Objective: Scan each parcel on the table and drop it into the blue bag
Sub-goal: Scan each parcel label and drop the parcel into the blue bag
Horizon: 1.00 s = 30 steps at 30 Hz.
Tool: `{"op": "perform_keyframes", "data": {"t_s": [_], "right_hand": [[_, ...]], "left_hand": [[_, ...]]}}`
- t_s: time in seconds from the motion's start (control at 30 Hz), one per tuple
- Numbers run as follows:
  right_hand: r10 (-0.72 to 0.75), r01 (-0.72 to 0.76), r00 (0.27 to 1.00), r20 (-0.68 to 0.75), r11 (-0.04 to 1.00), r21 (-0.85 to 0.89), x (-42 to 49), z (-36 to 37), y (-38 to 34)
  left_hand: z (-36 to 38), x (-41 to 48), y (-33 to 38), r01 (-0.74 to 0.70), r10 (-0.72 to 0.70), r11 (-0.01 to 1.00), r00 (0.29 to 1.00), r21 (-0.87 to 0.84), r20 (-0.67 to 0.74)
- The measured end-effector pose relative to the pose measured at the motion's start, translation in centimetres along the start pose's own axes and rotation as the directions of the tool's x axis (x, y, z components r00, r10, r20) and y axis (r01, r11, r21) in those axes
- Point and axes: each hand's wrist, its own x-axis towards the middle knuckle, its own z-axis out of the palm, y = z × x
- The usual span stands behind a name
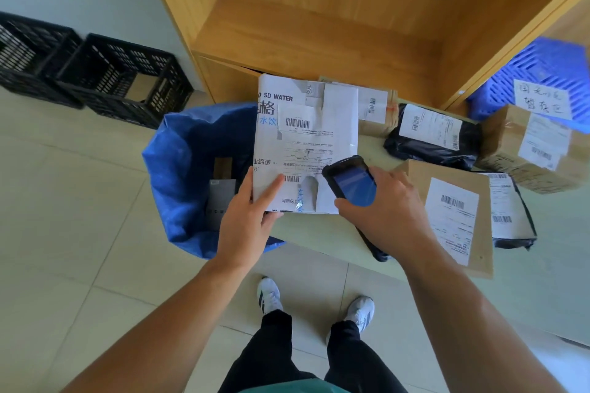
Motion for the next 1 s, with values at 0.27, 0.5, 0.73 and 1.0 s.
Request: {"op": "perform_keyframes", "data": {"t_s": [0.27, 0.5, 0.73, 1.0], "right_hand": [[-0.085, 0.085, 0.996, 0.026, 0.996, -0.013, 0.6, 2.8, -4.4], [-0.169, 0.170, 0.983, 0.067, 0.985, -0.005, 1.1, 5.2, -9.0], [-0.199, 0.201, 0.978, 0.065, 0.979, -0.036, 2.0, 6.5, -12.0], [-0.191, 0.193, 0.981, 0.033, 0.979, -0.067, 3.5, 5.5, -11.9]], "left_hand": [[-3.2, -2.1, -4.3, 0.156, -0.160, 0.984, 0.986, -0.085, -0.045], [-7.0, -3.2, -8.6, 0.340, -0.337, 0.936, 0.940, -0.095, 0.048], [-9.3, -3.8, -12.8, 0.422, -0.418, 0.905, 0.905, -0.049, 0.075], [-9.1, -1.3, -12.9, 0.552, -0.525, 0.833, 0.809, -0.032, 0.265]]}}
